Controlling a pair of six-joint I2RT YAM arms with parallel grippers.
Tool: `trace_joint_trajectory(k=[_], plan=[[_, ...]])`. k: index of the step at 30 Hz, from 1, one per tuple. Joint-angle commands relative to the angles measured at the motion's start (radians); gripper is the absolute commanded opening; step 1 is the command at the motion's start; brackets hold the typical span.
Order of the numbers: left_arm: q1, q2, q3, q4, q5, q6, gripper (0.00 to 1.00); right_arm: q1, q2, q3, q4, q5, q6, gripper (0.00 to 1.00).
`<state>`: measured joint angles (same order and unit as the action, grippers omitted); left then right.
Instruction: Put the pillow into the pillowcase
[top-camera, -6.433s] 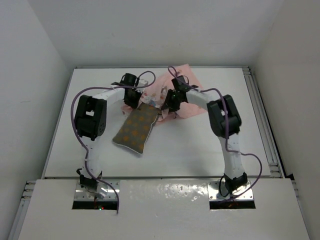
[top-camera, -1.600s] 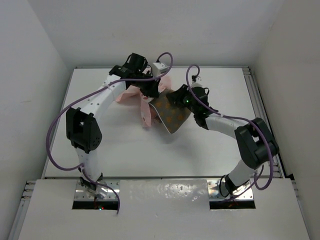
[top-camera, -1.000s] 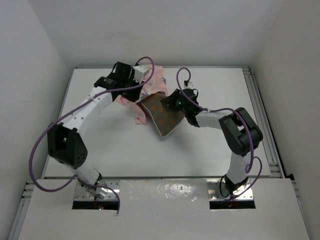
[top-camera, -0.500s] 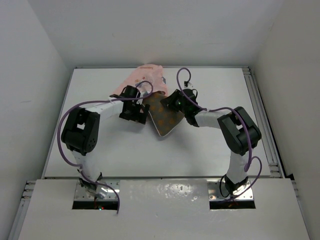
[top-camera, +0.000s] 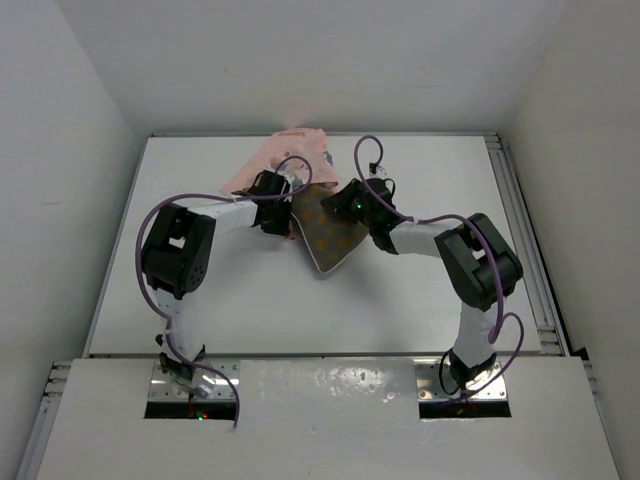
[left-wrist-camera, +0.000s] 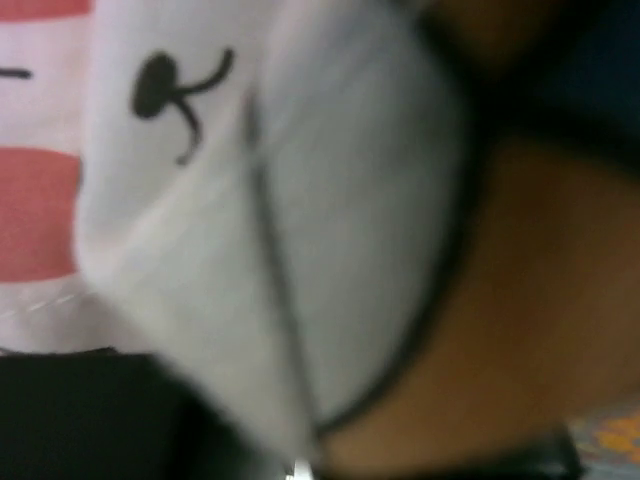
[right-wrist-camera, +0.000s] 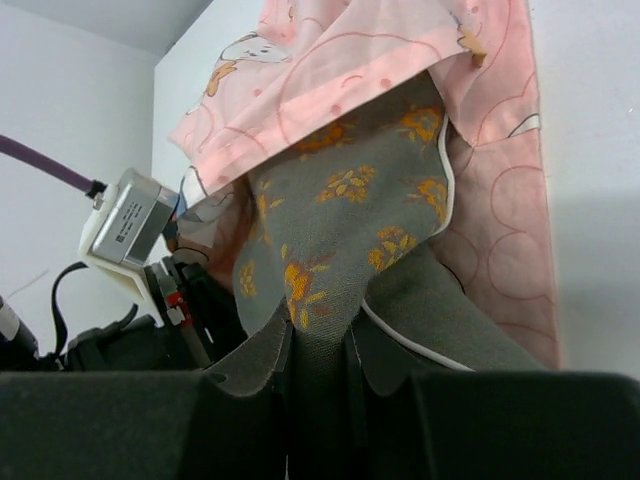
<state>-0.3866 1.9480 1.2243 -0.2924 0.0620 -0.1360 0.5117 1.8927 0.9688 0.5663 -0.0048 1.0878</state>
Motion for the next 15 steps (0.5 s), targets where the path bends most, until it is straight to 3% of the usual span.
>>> trace_joint_trajectory(k=[1,5,6,9,15], plan=[[0.003,-0.010,0.050,-0.051,0.108,0.024,0.00,0.008,-0.035,0.010,0.174,0.002,0.095,0.00],[-0.006,-0.084,0.119,-0.195,0.292,0.163,0.00,-0.021,-0.052,0.044,0.265,0.000,0.202,0.00],[-0.003,-0.118,0.125,-0.223,0.420,0.188,0.00,-0.038,-0.081,0.050,0.276,0.037,0.219,0.00],[-0.001,-0.172,0.153,-0.332,0.603,0.304,0.00,-0.071,-0.131,0.079,0.331,0.087,0.248,0.00],[0.005,-0.193,0.239,-0.442,0.849,0.423,0.00,-0.107,-0.219,0.114,0.371,0.158,0.270,0.00]])
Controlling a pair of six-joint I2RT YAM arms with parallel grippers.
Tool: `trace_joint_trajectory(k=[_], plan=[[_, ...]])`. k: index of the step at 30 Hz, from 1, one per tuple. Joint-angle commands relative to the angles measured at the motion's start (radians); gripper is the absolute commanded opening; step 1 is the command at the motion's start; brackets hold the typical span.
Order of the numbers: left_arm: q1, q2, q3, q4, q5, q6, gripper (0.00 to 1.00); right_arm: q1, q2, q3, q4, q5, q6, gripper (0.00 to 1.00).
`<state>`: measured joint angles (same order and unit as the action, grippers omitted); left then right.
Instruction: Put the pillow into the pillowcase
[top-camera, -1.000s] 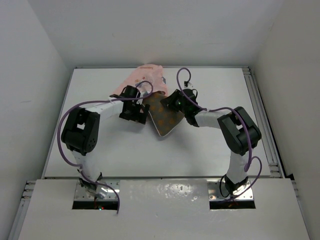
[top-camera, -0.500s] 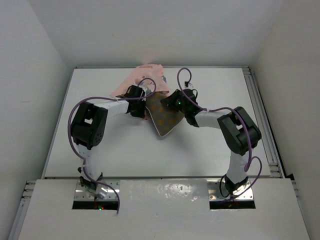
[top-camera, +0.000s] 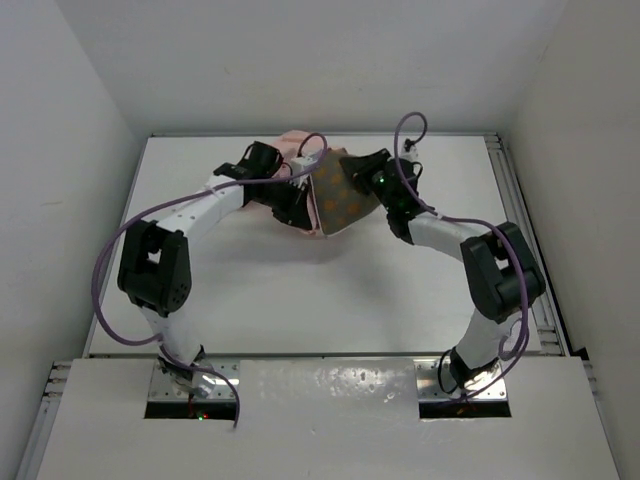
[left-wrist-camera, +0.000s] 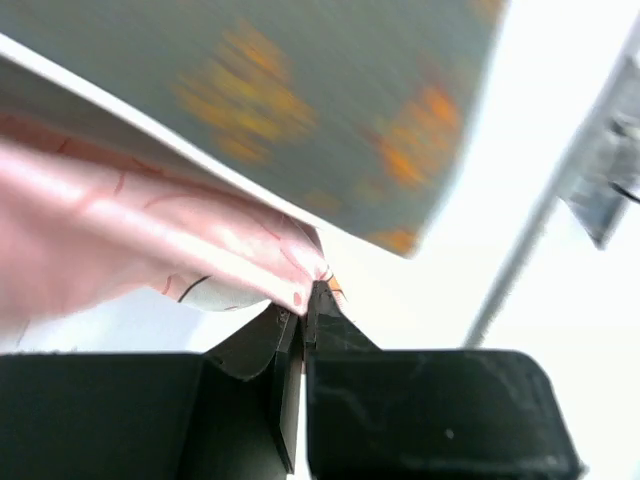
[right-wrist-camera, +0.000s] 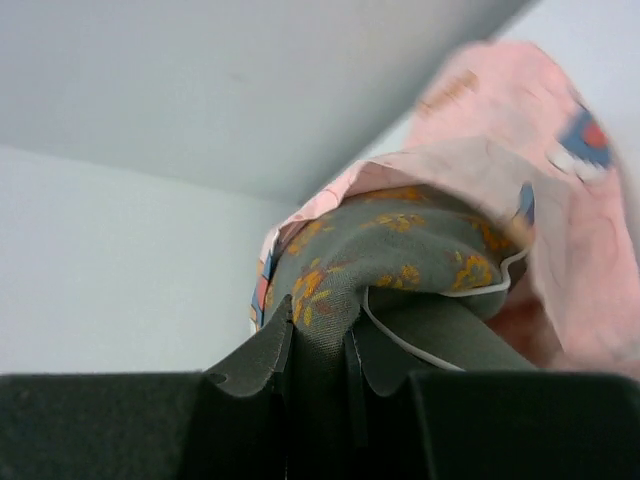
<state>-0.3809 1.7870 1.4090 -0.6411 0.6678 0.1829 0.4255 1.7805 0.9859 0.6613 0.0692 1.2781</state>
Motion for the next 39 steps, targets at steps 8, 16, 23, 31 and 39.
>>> trace_joint_trajectory(k=[8,16,23,31,39], plan=[[-0.073,0.029,0.258,-0.135,0.354,0.210,0.00,0.050,-0.075,0.076,0.196,0.173,0.086,0.00],[-0.155,0.029,0.406,-0.224,0.502,0.296,0.00,0.073,0.017,0.213,-0.086,0.270,-0.012,0.00],[0.010,-0.005,0.295,0.015,0.331,0.076,0.00,0.107,0.059,0.296,-0.380,0.065,-0.353,0.03],[-0.007,0.038,0.143,-0.412,0.179,0.514,0.50,0.110,0.085,0.203,-0.393,-0.241,-0.460,0.43],[0.016,-0.008,0.323,-0.416,0.165,0.493,0.66,0.029,-0.098,0.017,-0.394,-0.144,-0.502,0.94]])
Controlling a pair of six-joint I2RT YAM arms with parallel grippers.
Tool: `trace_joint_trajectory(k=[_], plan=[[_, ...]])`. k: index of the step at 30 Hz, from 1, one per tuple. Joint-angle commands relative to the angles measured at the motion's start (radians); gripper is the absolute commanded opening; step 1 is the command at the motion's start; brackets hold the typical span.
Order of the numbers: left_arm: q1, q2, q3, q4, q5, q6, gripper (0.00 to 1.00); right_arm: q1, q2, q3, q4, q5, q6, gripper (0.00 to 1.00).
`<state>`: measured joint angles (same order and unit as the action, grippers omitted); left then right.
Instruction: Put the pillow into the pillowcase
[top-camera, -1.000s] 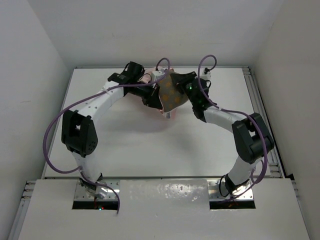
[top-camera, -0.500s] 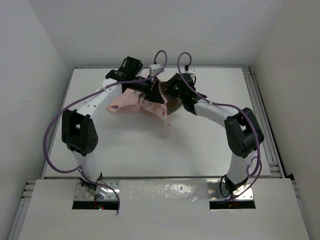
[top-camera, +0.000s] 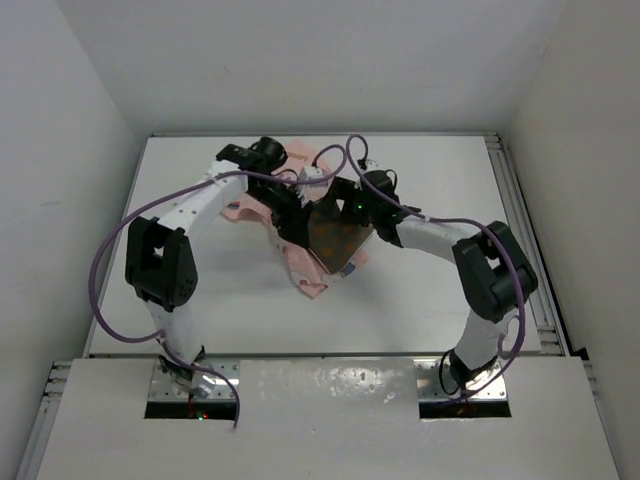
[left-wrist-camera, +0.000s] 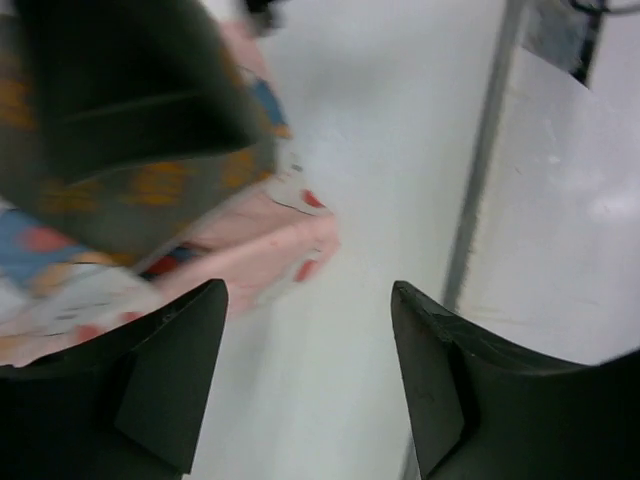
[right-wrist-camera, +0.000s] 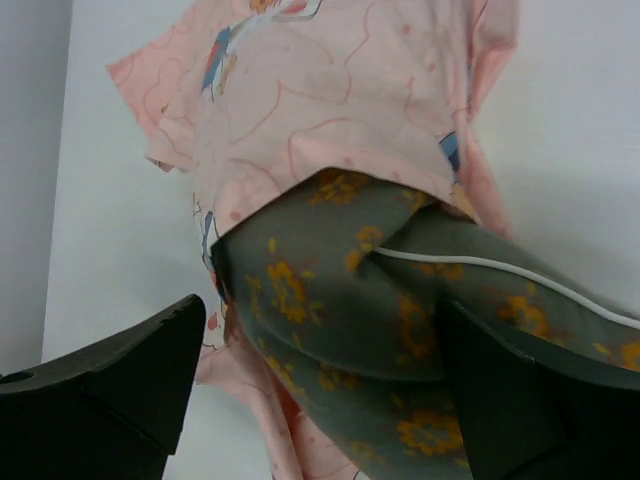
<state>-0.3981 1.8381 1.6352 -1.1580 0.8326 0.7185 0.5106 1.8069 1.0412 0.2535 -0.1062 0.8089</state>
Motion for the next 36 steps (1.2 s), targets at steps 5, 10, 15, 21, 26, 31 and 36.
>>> trace_joint_trajectory(k=[5,10,15,21,26,31,36], plan=[[-0.048,-0.027,0.057,0.560,-0.476,-0.335,0.56,-0.135,-0.243,-0.115,-0.008,0.054,-0.010,0.99],[-0.081,0.125,0.101,0.659,-0.788,-0.352,0.66,-0.181,-0.244,-0.141,-0.046,-0.006,-0.011,0.99],[-0.081,0.242,0.201,0.598,-0.758,-0.367,0.67,-0.184,-0.202,-0.155,-0.005,-0.070,-0.002,0.99],[-0.090,0.259,0.178,0.604,-0.734,-0.410,0.26,-0.181,-0.124,-0.159,0.012,-0.124,0.027,0.99],[-0.094,0.257,0.270,0.532,-0.650,-0.445,0.00,-0.118,-0.003,-0.145,0.059,-0.203,0.065,0.97],[-0.111,0.233,0.374,0.454,-0.604,-0.456,0.00,-0.089,0.022,-0.138,0.188,-0.306,0.084,0.22],[-0.113,0.210,0.385,0.426,-0.560,-0.456,0.00,-0.075,-0.128,-0.182,0.305,-0.366,0.036,0.00]])
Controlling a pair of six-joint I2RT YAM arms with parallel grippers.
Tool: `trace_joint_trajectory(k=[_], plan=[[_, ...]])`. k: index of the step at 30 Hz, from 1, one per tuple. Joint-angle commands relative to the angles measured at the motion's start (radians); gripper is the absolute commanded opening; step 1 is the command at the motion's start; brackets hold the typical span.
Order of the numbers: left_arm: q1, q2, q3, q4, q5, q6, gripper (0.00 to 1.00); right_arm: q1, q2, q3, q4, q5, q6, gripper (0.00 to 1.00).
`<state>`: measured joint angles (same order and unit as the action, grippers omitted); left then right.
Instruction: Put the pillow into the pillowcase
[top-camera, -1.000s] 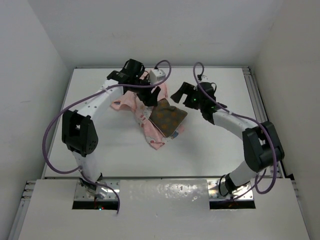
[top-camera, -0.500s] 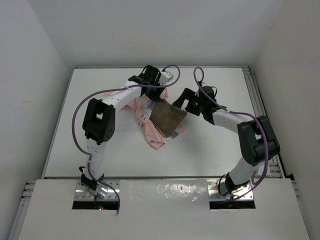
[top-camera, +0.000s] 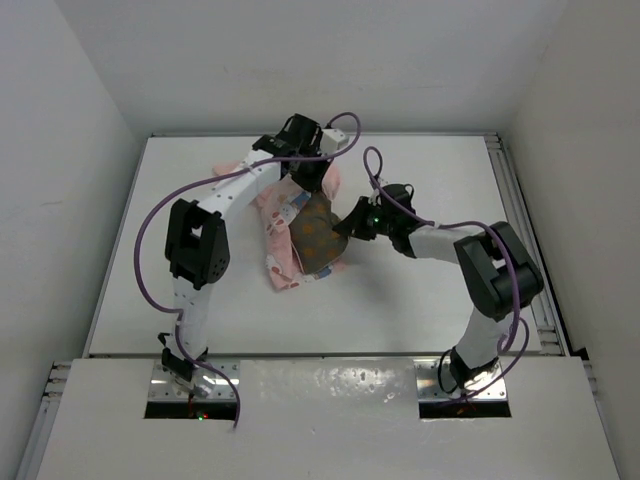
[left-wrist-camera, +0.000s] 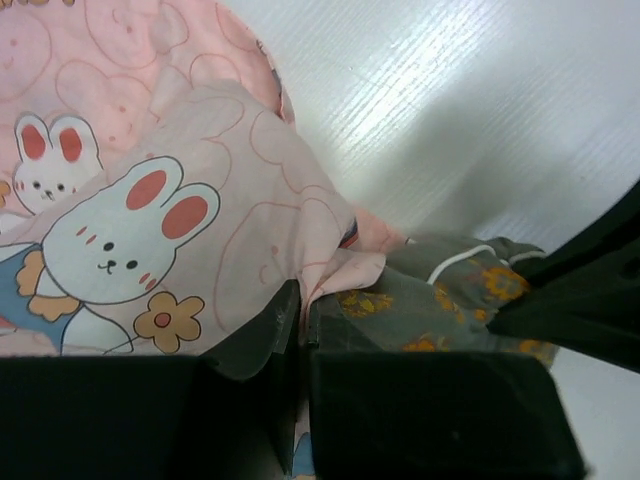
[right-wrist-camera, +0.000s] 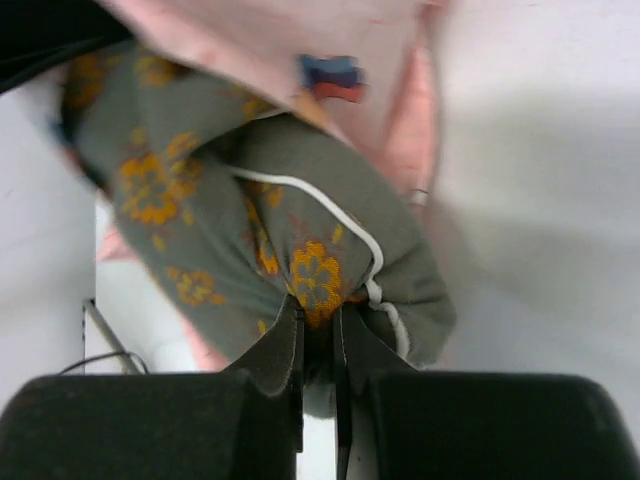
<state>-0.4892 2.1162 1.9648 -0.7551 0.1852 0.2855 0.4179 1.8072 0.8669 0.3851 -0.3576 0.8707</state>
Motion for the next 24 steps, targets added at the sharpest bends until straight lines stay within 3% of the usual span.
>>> trace_joint_trajectory(k=[1,5,9,15,18,24], plan=[[-0.022,-0.067,0.057,0.008,0.095,-0.022,0.00,0.021,-0.152,-0.023,0.223,-0.121,-0.022,0.00],[-0.023,-0.071,0.072,-0.035,0.175,-0.005,0.00,0.051,-0.235,-0.039,0.322,-0.101,0.046,0.00],[-0.028,-0.094,0.103,-0.056,0.264,0.004,0.00,0.076,-0.220,-0.017,0.393,-0.020,0.131,0.00],[-0.037,-0.171,0.092,-0.069,0.397,0.026,0.00,0.065,-0.146,0.067,0.120,0.293,0.145,0.00],[-0.038,-0.202,0.043,-0.066,0.436,0.029,0.00,0.053,-0.137,0.069,0.104,0.380,0.201,0.00],[-0.046,-0.202,-0.087,0.000,0.341,0.044,0.03,0.082,-0.134,0.075,0.113,0.393,0.221,0.00]])
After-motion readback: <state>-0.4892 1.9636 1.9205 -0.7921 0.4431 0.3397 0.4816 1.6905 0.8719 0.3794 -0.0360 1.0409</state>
